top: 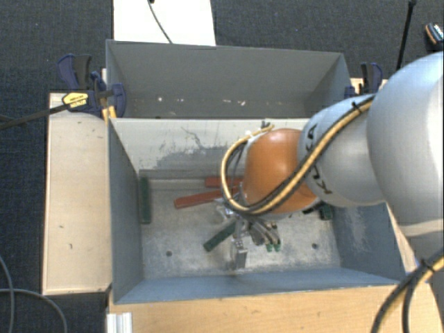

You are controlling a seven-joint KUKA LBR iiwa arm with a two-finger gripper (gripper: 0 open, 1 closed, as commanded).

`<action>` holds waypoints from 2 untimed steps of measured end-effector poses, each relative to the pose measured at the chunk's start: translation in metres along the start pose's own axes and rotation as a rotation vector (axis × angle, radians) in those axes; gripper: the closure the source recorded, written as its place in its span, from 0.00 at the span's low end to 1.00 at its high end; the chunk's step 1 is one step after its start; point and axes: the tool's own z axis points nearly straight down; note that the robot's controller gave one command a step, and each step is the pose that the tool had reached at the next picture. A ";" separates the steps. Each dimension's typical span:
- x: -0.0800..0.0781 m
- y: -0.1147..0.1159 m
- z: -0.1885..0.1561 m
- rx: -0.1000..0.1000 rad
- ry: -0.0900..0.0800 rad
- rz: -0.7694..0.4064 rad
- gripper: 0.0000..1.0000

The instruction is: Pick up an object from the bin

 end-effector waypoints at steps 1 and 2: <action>0.004 0.013 -0.033 -0.001 -0.009 0.077 0.00; 0.018 0.010 -0.038 0.000 -0.001 0.111 0.00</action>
Offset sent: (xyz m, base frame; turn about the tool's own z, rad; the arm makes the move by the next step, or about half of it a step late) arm -0.0067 0.0109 0.0311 0.0780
